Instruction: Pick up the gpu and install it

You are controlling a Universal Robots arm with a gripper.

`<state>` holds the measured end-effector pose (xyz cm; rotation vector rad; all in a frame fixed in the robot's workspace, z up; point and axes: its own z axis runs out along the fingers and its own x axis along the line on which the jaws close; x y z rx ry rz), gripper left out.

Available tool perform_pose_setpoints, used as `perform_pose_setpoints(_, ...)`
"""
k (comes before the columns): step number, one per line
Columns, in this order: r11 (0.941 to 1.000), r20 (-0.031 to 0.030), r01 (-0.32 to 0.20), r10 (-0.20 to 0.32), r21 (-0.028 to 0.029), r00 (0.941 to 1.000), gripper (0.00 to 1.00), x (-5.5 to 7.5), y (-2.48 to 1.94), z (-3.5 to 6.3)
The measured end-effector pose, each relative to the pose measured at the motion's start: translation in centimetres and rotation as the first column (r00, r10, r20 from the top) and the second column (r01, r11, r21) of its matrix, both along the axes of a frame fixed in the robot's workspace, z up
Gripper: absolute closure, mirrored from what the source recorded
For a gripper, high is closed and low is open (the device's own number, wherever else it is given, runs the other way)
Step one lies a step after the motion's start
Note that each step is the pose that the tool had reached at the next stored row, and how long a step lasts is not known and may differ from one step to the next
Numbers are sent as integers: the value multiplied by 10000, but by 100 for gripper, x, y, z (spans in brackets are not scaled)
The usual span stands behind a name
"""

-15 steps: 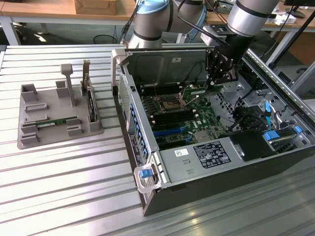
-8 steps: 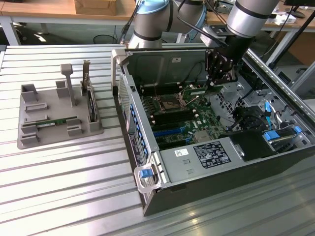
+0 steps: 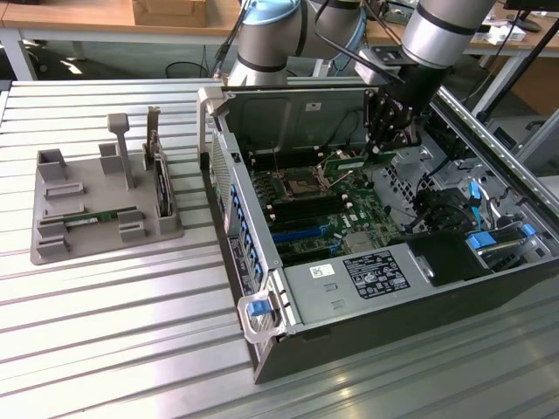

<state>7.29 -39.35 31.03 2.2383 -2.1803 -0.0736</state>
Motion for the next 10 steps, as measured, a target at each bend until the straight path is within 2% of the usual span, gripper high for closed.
perform_pose_setpoints(10, 10000, 0, 0, 0, 0, 10000, 88, 0, 0, -26)
